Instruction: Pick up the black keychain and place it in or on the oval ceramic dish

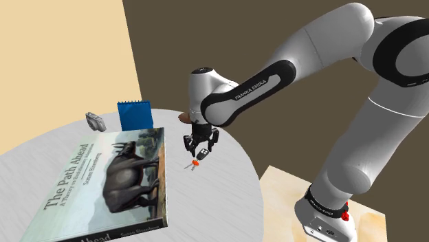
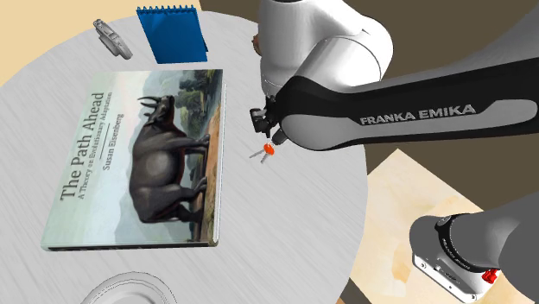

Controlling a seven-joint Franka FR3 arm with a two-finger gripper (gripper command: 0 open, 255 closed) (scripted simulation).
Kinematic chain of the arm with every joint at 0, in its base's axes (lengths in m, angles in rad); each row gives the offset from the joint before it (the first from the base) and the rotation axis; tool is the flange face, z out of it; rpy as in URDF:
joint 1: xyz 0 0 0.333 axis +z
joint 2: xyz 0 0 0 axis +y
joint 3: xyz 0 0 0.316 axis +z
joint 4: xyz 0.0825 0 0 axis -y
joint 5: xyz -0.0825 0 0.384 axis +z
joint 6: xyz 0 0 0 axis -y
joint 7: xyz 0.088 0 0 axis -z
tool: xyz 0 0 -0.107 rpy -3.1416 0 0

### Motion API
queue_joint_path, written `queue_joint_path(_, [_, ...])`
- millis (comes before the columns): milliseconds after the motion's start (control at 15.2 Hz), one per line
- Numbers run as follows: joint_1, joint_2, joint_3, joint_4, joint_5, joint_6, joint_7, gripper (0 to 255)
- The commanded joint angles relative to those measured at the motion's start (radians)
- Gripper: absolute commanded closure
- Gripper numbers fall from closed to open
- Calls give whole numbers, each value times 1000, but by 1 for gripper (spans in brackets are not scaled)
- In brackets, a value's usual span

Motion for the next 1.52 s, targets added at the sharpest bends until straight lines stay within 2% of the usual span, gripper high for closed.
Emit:
queue_joint_path(0, [1, -18, 0, 10, 8, -27, -4, 255])
queue_joint_path(1188, [0, -128, -17, 154, 47, -274, -35, 255])
queue_joint_path(1452, [-31, -66, -46, 223, 17, -287, -78, 255])
